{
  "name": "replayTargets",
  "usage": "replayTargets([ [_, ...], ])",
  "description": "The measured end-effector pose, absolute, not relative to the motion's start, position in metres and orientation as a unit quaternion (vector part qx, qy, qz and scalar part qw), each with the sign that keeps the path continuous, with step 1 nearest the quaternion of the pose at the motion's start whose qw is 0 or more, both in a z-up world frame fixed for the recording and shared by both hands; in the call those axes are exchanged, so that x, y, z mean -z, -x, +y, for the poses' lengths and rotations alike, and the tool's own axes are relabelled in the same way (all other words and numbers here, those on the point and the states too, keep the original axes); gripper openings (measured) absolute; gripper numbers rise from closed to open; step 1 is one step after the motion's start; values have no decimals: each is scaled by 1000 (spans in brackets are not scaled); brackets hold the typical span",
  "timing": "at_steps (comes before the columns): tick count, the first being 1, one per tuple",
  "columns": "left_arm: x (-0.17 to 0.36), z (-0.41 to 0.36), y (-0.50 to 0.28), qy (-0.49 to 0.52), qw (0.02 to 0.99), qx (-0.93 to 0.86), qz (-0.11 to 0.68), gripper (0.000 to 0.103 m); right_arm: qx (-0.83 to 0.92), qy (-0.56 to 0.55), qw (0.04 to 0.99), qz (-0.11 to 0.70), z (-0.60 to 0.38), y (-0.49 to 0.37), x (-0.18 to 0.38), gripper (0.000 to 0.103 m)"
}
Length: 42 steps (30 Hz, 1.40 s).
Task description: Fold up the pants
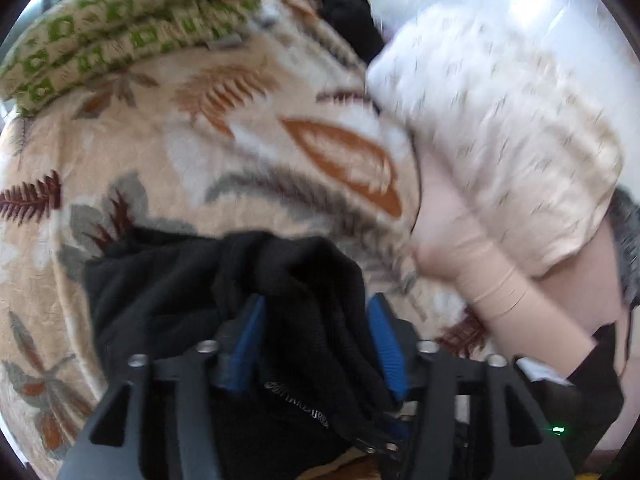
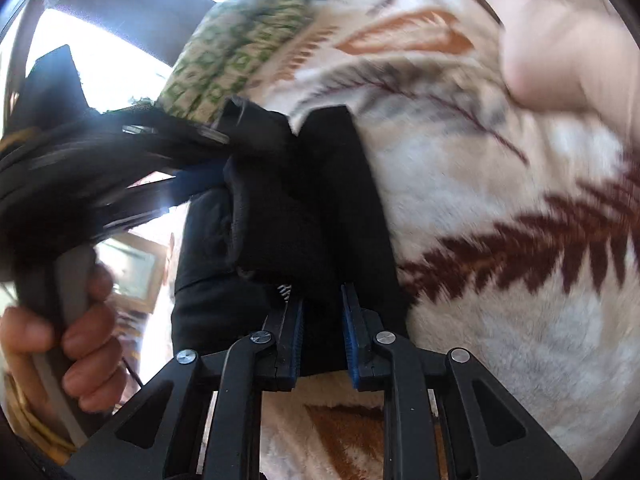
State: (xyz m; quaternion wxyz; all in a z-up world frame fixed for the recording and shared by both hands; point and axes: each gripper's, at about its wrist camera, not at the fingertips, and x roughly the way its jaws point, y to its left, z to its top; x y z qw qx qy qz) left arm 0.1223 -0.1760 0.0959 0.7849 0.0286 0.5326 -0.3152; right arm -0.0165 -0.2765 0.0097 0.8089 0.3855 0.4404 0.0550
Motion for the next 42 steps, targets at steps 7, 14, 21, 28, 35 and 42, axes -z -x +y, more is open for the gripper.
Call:
replayTargets([
  [7, -112, -110, -116, 4, 818, 272, 507, 70, -39, -371, 817, 440, -274, 20, -27, 44],
  [14, -56, -63, -103, 21, 809, 217, 546, 69, -31, -298, 861, 411, -271, 11, -38, 47],
  [21, -49, -58, -95, 0, 818, 214, 535, 69, -67, -324, 860, 389, -266, 17, -57, 16],
  [28, -38, -54, -93, 7, 809, 223, 543, 72, -12, -402, 791, 461, -289, 11, -10, 26],
  [35, -73, -59, -90, -28, 837, 225, 498, 70, 15, -270, 871, 410, -279, 10, -76, 44],
  [42, -68, -85, -105, -63, 835, 222, 499, 70, -32, -235, 869, 435, -278, -66, -59, 41],
])
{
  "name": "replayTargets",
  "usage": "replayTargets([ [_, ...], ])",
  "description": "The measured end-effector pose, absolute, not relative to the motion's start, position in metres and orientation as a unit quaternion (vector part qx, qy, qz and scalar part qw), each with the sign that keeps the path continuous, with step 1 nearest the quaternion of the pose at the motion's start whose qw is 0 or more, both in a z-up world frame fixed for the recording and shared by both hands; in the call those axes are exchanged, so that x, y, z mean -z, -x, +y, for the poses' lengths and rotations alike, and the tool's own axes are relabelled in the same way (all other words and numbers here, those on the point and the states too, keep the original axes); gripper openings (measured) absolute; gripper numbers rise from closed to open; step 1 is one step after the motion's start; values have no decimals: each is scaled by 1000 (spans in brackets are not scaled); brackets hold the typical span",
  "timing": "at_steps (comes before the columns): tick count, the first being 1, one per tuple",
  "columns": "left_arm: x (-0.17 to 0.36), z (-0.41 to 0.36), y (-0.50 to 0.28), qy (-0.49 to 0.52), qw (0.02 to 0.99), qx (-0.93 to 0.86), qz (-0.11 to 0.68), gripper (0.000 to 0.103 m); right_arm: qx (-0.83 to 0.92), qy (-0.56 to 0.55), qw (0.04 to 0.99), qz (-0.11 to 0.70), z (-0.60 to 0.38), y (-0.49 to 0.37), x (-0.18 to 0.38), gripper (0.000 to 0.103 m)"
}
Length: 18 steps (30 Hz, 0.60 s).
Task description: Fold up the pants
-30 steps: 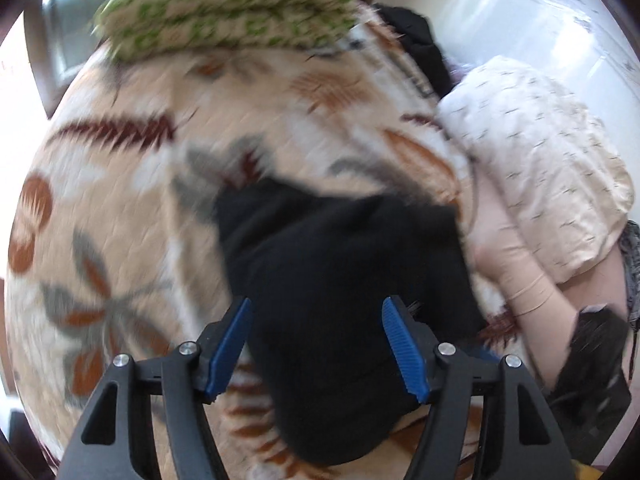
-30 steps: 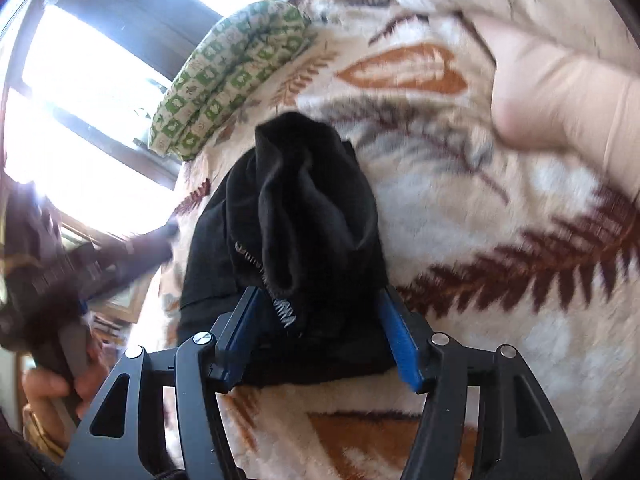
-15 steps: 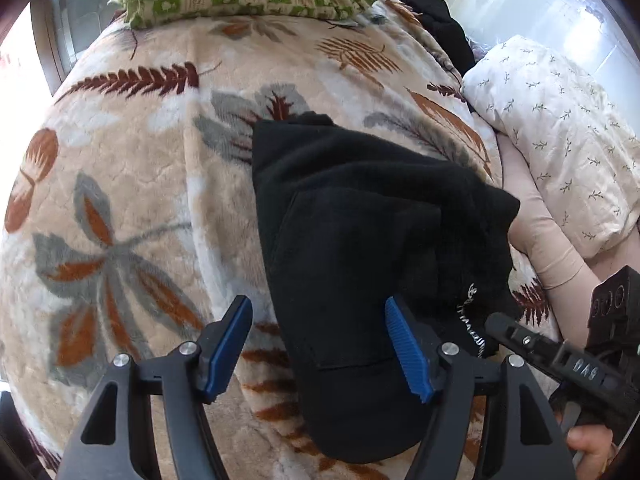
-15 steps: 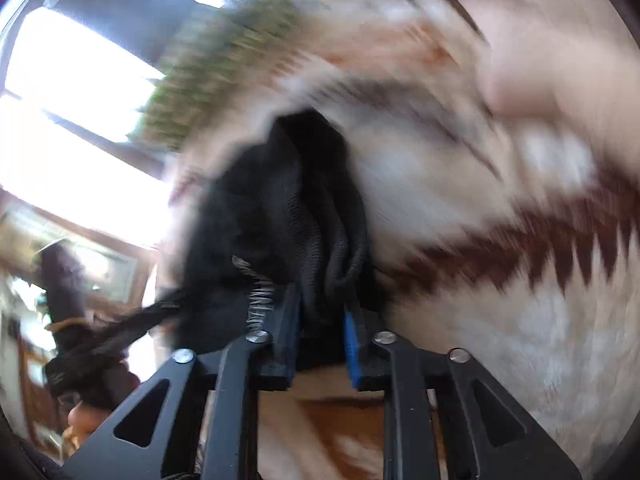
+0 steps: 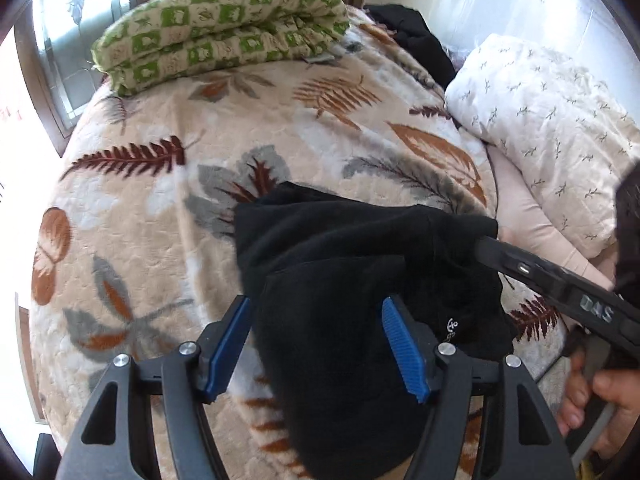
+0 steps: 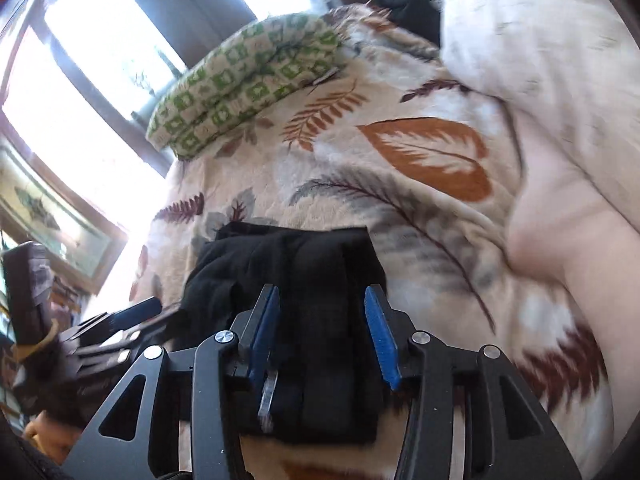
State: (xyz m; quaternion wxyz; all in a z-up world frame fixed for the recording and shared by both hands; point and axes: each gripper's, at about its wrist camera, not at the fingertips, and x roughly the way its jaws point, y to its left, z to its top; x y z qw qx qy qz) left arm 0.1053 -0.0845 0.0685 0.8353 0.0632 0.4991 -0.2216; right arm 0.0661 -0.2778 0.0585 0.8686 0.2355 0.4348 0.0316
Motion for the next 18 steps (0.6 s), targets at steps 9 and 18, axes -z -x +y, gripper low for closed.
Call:
replayTargets([
  [9, -38, -106, -108, -113, 833, 205, 502, 72, 1, -179, 883, 433, -289, -75, -45, 10],
  [18, -62, -89, -88, -94, 841, 221, 485, 72, 12, -148, 884, 443, -283, -61, -54, 15],
])
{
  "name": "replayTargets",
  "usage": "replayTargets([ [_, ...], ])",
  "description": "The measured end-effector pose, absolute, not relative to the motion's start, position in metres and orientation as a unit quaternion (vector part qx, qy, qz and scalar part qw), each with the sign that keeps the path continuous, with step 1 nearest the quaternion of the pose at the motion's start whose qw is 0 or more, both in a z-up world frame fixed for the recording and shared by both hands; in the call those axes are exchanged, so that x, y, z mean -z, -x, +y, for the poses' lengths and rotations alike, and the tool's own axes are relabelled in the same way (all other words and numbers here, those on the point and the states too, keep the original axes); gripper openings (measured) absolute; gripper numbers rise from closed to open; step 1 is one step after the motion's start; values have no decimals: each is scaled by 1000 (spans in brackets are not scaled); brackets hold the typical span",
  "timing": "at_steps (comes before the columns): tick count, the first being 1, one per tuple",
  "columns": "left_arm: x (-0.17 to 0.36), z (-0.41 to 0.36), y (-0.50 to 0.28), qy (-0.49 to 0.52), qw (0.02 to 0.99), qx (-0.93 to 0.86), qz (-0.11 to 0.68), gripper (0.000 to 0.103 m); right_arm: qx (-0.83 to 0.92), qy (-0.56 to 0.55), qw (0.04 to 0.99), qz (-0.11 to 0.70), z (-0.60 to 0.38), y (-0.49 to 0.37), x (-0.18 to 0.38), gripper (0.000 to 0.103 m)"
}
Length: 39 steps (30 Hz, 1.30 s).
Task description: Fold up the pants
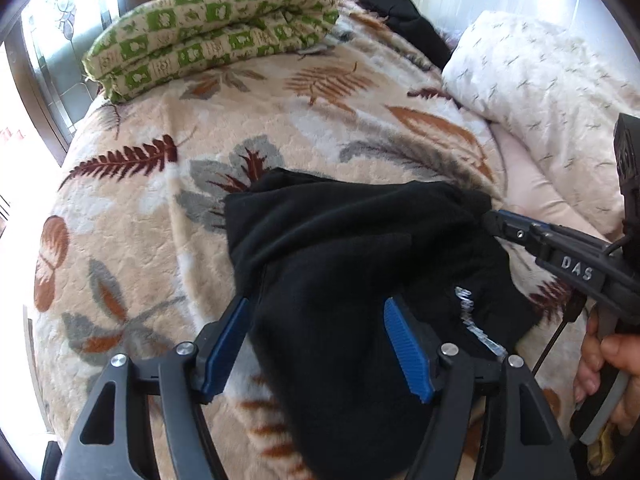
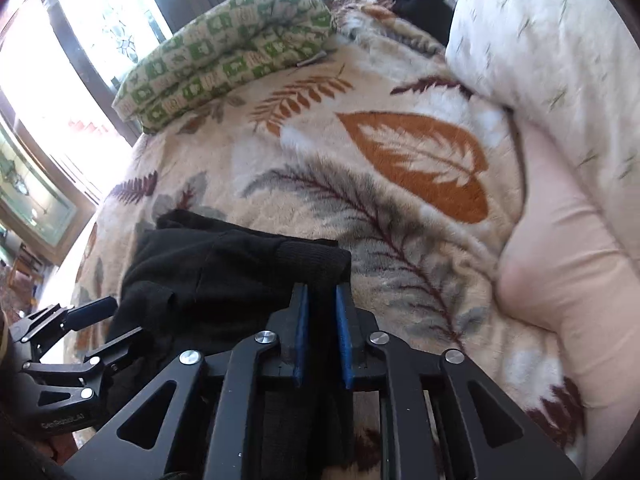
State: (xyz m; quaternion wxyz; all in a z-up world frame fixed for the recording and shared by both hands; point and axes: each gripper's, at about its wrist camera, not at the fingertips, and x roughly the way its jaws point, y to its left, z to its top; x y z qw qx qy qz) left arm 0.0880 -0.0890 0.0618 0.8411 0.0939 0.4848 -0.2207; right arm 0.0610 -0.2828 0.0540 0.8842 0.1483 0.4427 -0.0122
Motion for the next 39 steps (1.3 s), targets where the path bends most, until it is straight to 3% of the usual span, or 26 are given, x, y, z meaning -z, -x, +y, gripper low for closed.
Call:
replayTargets([
  [3, -68, -78, -72, -81, 839, 230, 486, 72, -5, -157, 889, 431, -272, -34, -71, 23],
  [8, -46, -67, -53, -85, 825, 229, 509, 70, -32, -134, 879, 457, -245, -9, -57, 23],
  [12, -24, -54, -49, -31, 815, 228, 531, 69, -20, -79, 876, 476, -233, -11, -32, 22],
  [20, -44, -57, -45, -45, 825, 235, 511, 69, -20, -131, 873, 469, -248, -12, -56, 23],
  [27, -72, -64, -103, -30, 839, 218, 497, 69, -47, -146, 877, 455, -243, -17, -64, 25],
  [34, -35, -90, -170, -34, 823, 176, 539, 65, -69, -106, 866, 484, -220, -15, -39, 25],
  [39, -18, -100, -185, -50, 824, 157, 542, 70, -69, -76, 882, 461, -214, -11, -29, 25],
])
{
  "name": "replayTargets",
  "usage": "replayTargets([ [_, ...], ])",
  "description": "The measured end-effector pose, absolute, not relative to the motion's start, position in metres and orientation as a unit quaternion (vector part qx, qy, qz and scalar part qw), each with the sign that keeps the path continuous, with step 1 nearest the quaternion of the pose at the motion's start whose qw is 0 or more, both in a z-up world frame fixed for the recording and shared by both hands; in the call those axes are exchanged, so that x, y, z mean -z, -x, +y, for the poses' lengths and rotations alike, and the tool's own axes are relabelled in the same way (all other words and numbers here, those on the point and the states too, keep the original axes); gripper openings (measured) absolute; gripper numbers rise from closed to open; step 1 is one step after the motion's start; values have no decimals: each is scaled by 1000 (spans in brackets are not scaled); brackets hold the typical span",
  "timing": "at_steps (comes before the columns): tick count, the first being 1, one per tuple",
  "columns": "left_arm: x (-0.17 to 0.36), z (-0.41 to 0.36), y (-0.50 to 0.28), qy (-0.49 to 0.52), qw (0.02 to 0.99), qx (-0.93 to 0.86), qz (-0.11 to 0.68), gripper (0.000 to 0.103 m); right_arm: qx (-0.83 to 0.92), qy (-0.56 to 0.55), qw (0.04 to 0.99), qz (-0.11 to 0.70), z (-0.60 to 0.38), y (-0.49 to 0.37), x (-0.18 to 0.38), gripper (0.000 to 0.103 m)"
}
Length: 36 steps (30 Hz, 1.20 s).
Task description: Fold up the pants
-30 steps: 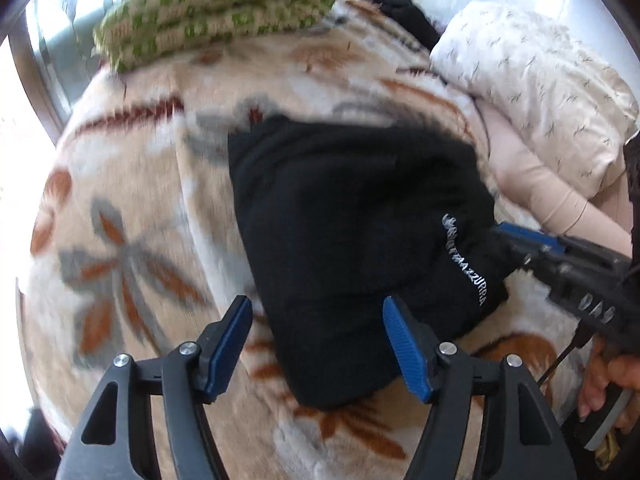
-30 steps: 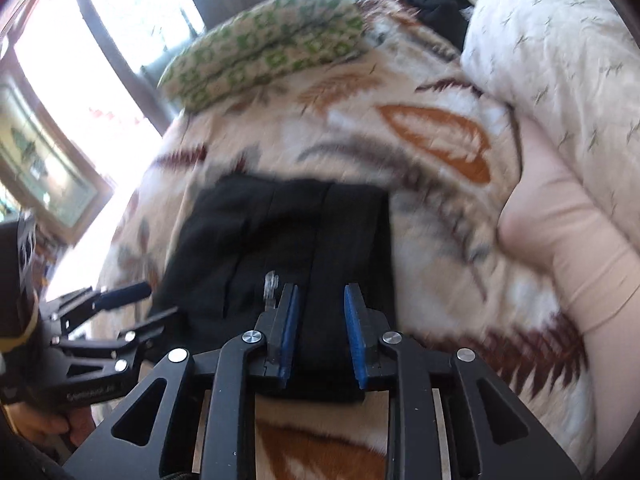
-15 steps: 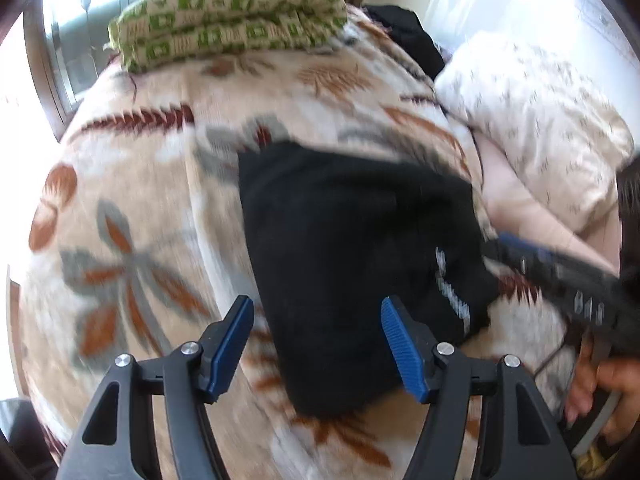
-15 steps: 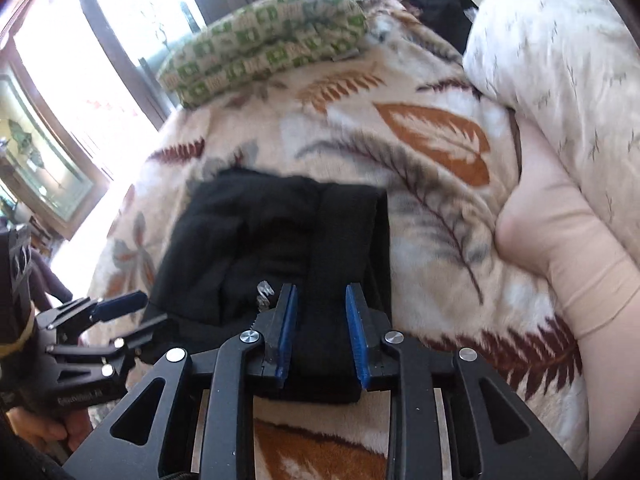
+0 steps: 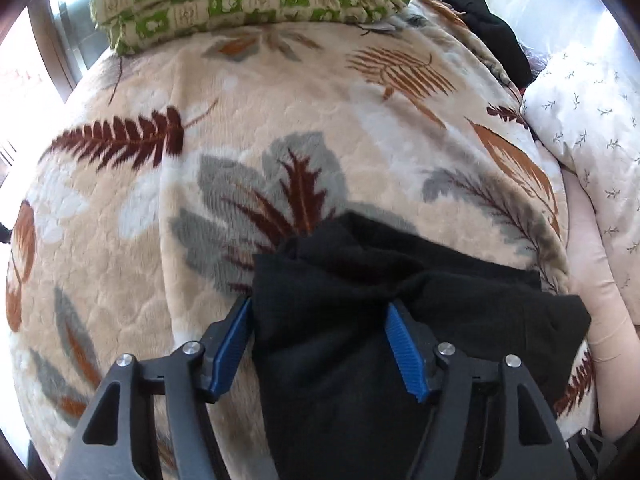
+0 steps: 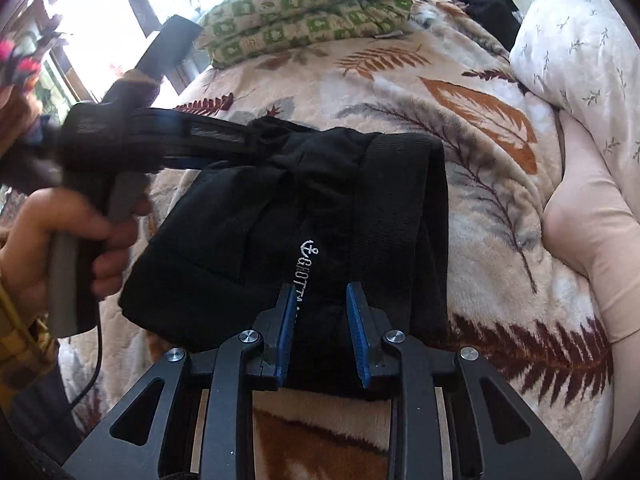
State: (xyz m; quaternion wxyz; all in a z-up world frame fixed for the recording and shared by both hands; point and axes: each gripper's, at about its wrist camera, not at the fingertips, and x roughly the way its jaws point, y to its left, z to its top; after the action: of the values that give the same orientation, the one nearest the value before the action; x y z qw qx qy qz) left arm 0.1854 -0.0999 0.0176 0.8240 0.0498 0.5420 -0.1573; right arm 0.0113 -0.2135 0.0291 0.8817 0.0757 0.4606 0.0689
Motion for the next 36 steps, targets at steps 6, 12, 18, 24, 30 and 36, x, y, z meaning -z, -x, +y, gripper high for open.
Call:
replayTargets([
  [6, -42, -96, -171, -62, 833, 166, 525, 66, -66, -64, 892, 443, -212, -6, -33, 25],
  [12, -66, -71, -109, -48, 833, 193, 516, 67, -67, -71, 907, 409, -212, 6, -61, 38],
  [18, -44, -56, -63, -27, 819, 204, 536, 68, -47, -36, 883, 466, -203, -2, -36, 66],
  [24, -51, -46, -61, 17, 820, 201, 536, 68, -34, -48, 903, 425, -211, 14, -61, 66],
  [30, -65, -52, -36, -23, 826, 211, 522, 69, -24, -78, 903, 423, -222, 30, -63, 68],
  [36, -60, -55, -19, -41, 831, 198, 518, 76, -18, -89, 899, 429, -225, 32, -61, 78],
])
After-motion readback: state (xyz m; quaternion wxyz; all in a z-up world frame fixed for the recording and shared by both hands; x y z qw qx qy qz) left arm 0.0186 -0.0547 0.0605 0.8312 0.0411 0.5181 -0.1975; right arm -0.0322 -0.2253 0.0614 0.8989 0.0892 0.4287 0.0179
